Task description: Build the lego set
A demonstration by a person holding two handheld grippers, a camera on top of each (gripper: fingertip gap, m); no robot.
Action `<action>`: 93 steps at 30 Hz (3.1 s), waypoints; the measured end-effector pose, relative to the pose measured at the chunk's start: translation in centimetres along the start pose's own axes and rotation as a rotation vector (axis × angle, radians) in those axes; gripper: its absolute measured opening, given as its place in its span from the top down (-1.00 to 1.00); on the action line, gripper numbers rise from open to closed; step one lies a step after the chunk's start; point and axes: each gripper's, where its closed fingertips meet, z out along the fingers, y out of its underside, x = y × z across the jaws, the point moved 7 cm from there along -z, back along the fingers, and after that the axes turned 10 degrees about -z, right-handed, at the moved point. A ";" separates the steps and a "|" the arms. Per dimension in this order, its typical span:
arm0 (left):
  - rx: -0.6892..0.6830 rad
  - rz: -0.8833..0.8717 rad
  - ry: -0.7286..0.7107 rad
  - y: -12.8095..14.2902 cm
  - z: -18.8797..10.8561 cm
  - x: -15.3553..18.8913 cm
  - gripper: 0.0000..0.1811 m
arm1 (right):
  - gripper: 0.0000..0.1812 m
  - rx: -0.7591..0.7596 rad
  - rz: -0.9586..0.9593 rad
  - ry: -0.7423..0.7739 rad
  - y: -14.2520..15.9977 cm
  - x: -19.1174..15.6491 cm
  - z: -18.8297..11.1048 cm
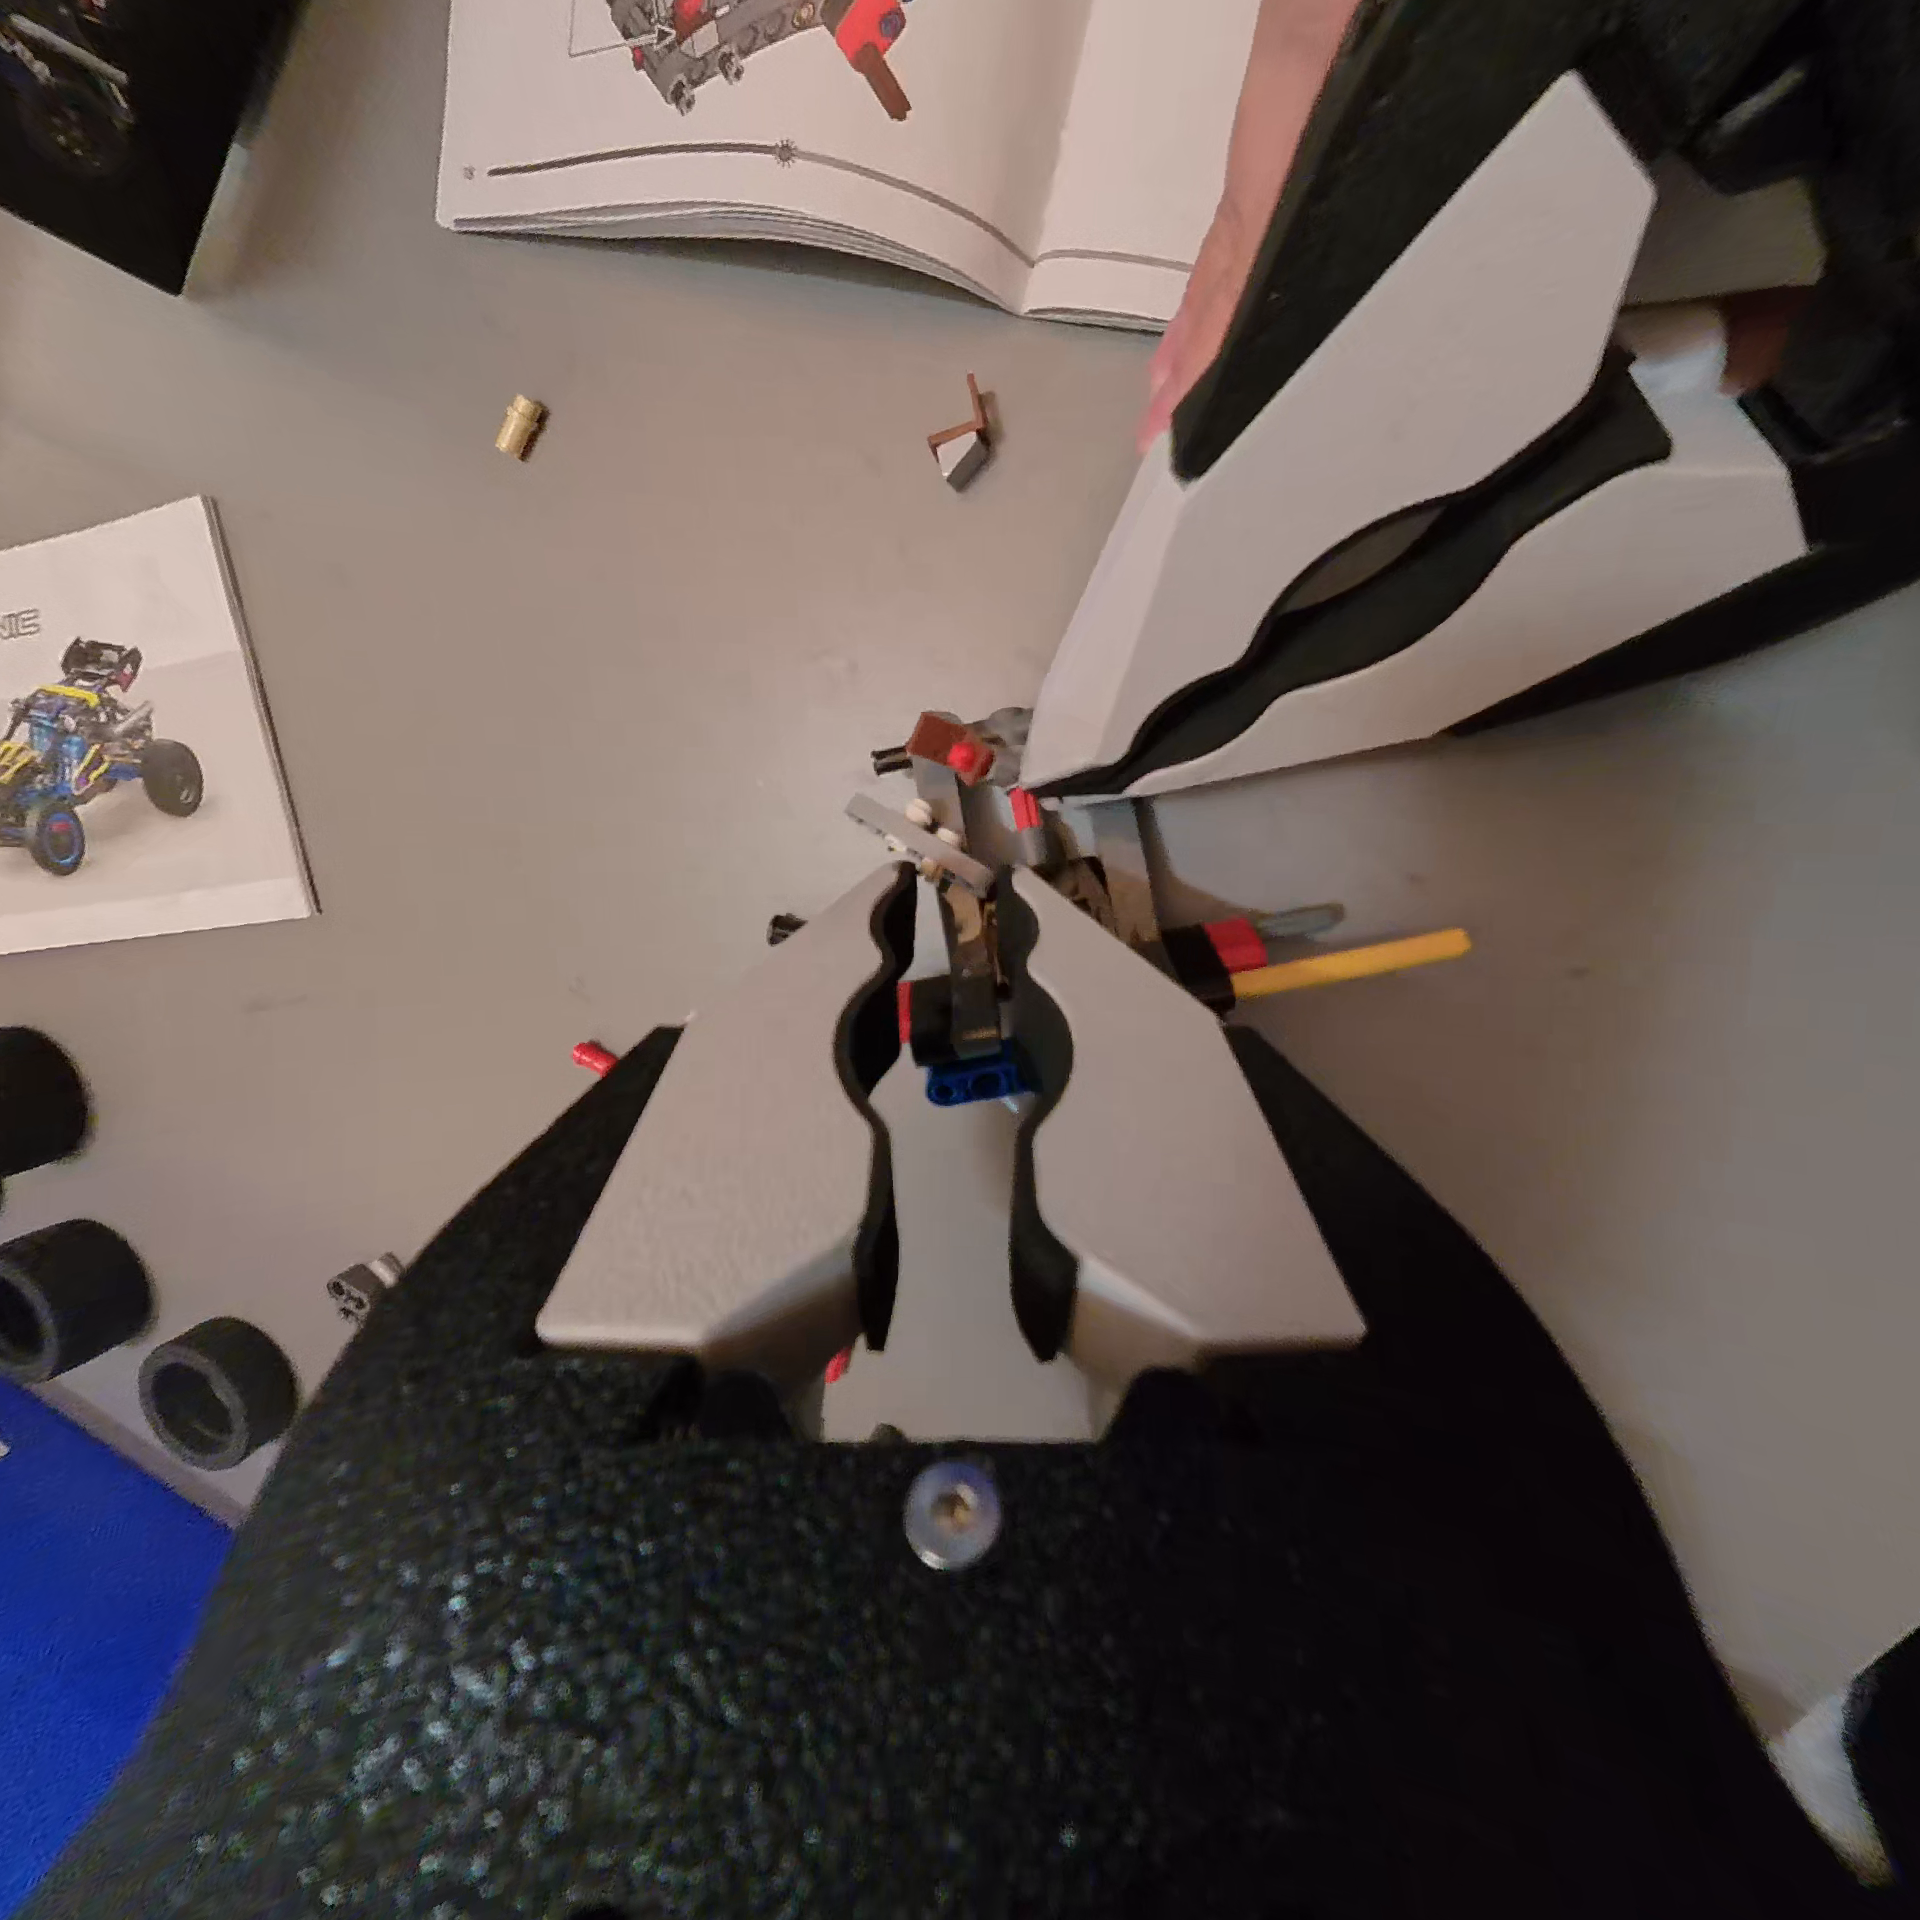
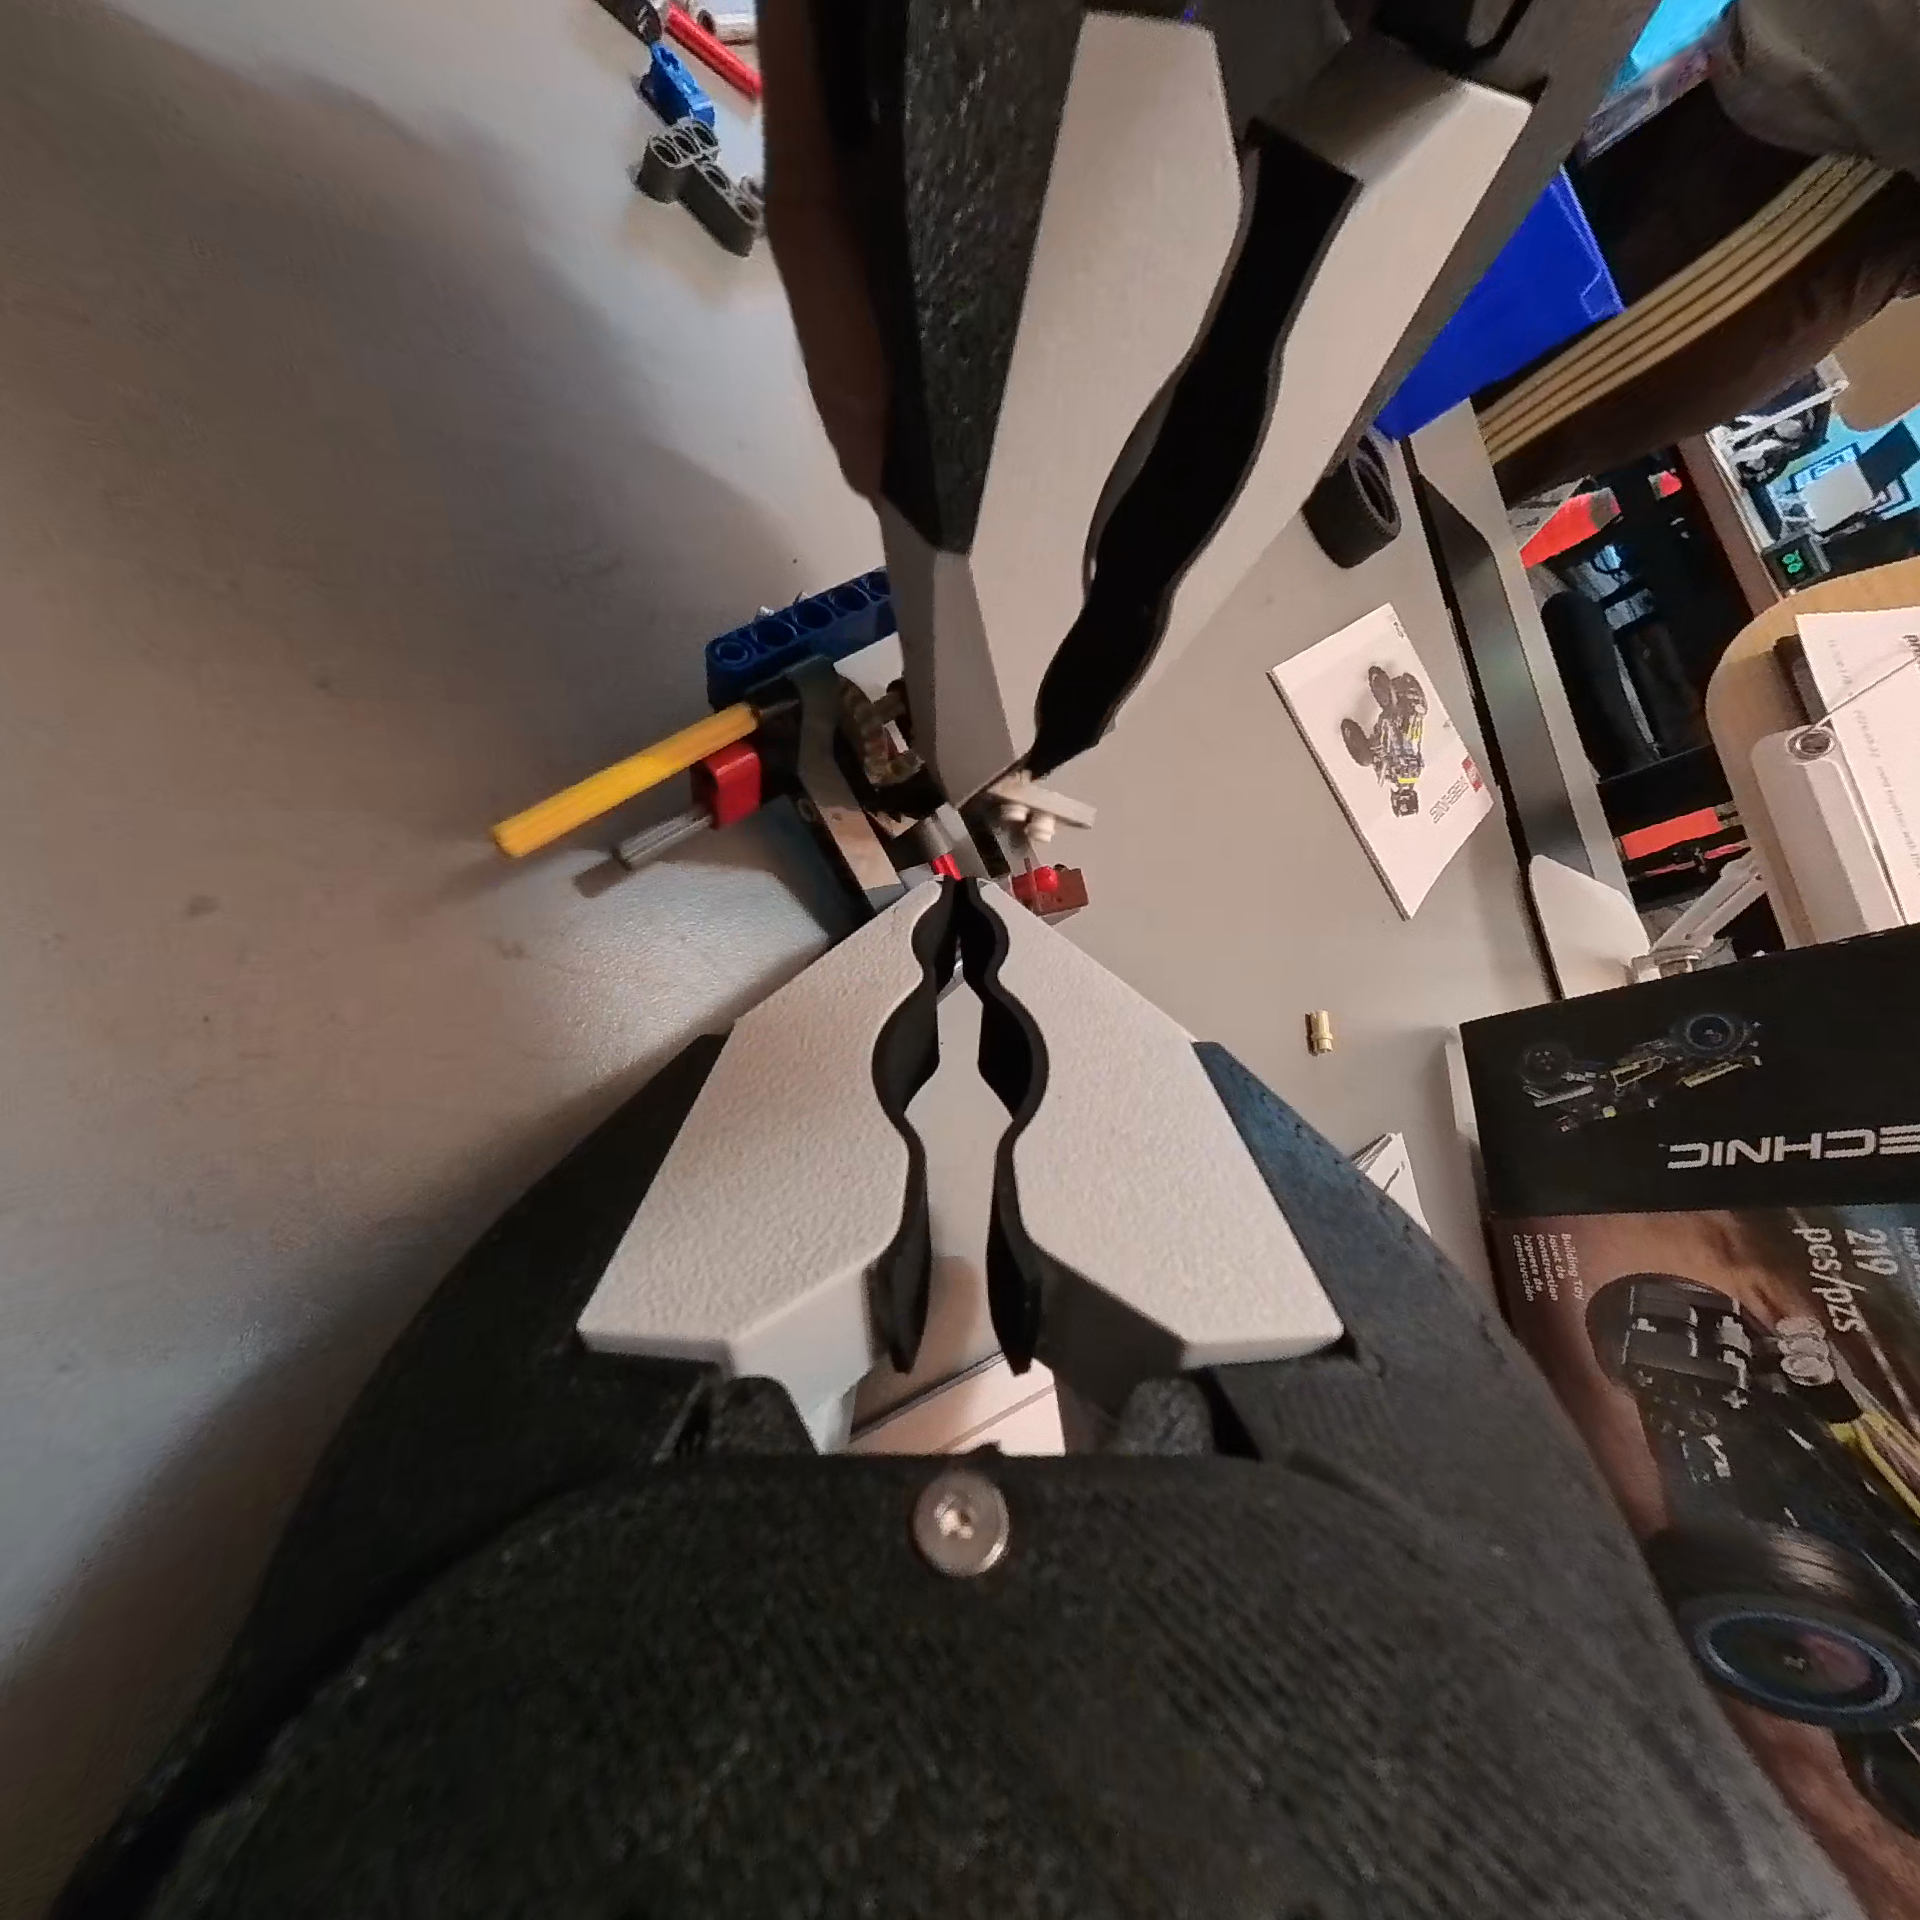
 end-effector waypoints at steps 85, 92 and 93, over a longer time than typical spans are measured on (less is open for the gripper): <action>0.234 0.458 0.112 -1.3 -1.9 2.2 0.94 | 0.94 0.053 0.025 -0.067 -0.6 1.0 -2.9; 0.328 0.140 0.241 0.1 -2.3 -0.4 0.94 | 0.97 0.047 0.029 0.018 -0.3 1.4 -2.9; 0.347 0.072 0.258 0.4 -2.4 -1.2 0.94 | 1.00 0.054 0.045 0.020 -0.2 1.4 -2.7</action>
